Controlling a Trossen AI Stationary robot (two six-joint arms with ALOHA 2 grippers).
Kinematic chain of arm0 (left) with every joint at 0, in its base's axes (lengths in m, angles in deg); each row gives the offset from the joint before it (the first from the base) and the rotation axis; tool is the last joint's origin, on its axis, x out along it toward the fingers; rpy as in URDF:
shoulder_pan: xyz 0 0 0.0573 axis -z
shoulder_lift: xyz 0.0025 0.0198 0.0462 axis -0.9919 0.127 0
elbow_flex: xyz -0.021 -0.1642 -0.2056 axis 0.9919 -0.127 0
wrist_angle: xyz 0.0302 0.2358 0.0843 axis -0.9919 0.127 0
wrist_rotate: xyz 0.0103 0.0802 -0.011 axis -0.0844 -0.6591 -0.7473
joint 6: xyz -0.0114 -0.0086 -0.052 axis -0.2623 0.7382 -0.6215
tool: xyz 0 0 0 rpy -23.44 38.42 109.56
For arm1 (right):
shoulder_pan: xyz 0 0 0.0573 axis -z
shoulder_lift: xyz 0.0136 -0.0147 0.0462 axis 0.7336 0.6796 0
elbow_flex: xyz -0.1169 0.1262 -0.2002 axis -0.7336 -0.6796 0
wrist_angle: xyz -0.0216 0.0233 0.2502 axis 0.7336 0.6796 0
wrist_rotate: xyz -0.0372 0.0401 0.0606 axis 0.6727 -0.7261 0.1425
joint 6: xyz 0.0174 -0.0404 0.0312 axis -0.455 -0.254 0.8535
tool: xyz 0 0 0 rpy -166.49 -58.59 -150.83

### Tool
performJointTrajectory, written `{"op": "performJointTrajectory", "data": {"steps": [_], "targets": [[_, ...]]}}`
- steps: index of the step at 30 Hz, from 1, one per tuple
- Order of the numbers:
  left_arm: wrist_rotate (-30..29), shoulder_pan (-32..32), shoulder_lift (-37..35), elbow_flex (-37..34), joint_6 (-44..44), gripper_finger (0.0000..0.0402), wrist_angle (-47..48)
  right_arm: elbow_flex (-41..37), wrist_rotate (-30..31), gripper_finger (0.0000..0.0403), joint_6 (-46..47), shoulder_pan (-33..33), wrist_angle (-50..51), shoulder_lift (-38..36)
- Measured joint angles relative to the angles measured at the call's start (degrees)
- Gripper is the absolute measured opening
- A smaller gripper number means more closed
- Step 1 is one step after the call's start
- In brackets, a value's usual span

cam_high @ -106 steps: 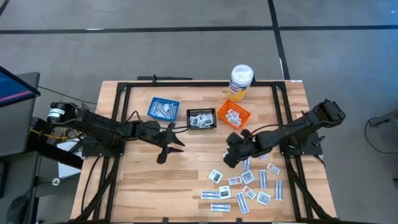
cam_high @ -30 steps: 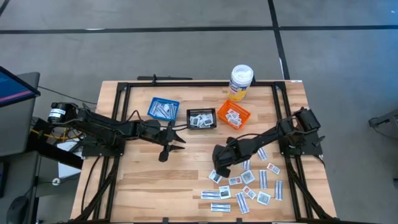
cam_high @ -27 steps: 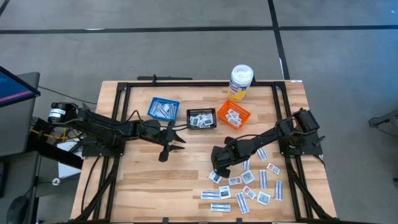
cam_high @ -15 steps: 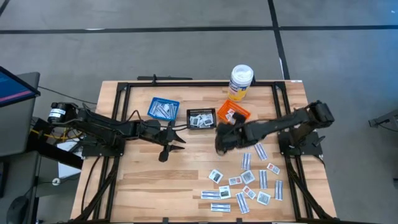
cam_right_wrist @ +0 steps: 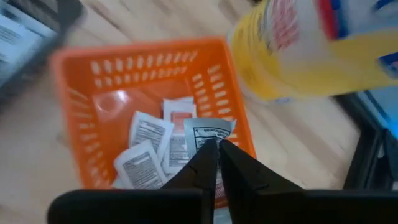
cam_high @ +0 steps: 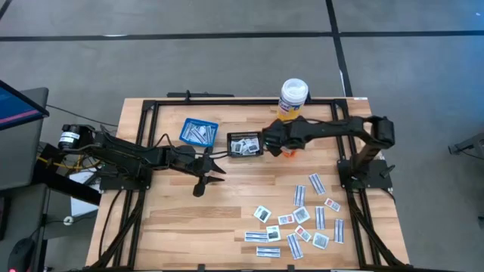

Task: Pick & Place First Aid Supplies
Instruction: Put the ointment pack into the orange bin, then put the towelette pack into the black bin

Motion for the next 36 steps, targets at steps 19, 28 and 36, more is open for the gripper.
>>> {"op": "performJointTrajectory", "data": {"steps": [19, 28, 36], "targets": [[0.01, 0.0, 0.0, 0.0, 0.02, 0.0126, -0.02, 0.04, -9.66, 0.0097, 10.01, -9.54, 1.4, -6.68], [0.0, 0.0, 0.0, 0.0, 0.0, 0.0126, -0.02, 0.11, -7.94, 0.0098, 13.02, -29.37, -5.88, -11.77], [0.02, 0.0, 0.0, -0.02, -1.42, 0.0126, -0.02, 0.09, -20.5, 0.0098, 12.39, -33.7, -20.61, 1.58]]}}
